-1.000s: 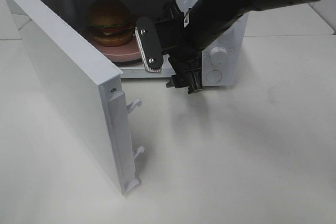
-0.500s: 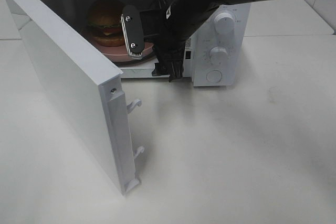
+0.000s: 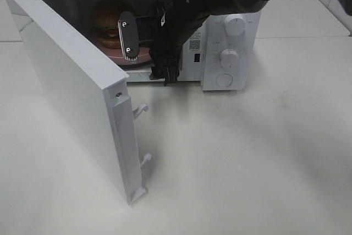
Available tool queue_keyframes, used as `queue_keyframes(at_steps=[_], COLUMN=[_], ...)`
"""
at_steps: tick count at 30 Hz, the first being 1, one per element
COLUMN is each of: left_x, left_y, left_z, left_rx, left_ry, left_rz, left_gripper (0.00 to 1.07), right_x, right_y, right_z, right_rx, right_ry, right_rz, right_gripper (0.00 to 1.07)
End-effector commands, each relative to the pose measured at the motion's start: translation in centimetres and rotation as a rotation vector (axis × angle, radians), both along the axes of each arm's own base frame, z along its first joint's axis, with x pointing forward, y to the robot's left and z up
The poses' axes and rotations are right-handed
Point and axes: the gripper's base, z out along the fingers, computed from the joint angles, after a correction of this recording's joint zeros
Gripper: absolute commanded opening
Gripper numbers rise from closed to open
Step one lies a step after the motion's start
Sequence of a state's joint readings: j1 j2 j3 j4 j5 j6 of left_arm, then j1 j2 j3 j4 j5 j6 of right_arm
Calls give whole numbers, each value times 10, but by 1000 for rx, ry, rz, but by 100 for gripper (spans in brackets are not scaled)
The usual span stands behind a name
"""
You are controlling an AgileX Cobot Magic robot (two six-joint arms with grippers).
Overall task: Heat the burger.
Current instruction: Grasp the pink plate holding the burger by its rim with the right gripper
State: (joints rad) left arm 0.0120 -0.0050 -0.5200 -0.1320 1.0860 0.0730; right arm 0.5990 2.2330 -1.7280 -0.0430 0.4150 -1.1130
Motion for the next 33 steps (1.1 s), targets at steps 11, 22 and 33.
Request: queue_keyframes(at_steps=[11, 22, 33], left_x=[-2, -2, -2], left_y=[0, 0, 0], left_z=[0, 0, 0], left_rx=[-3, -3, -3], left_ry=[-26, -26, -26], left_rz=[-3, -3, -3], left_gripper=[98, 98, 98], right_x=[21, 31, 30], right_y=[-4, 10, 10], right_z=[-12, -19, -26], right_rx=[-57, -7, -40], right_ry=[-5, -2, 11], right_rz=[-3, 11, 54], right_gripper=[81, 80, 61])
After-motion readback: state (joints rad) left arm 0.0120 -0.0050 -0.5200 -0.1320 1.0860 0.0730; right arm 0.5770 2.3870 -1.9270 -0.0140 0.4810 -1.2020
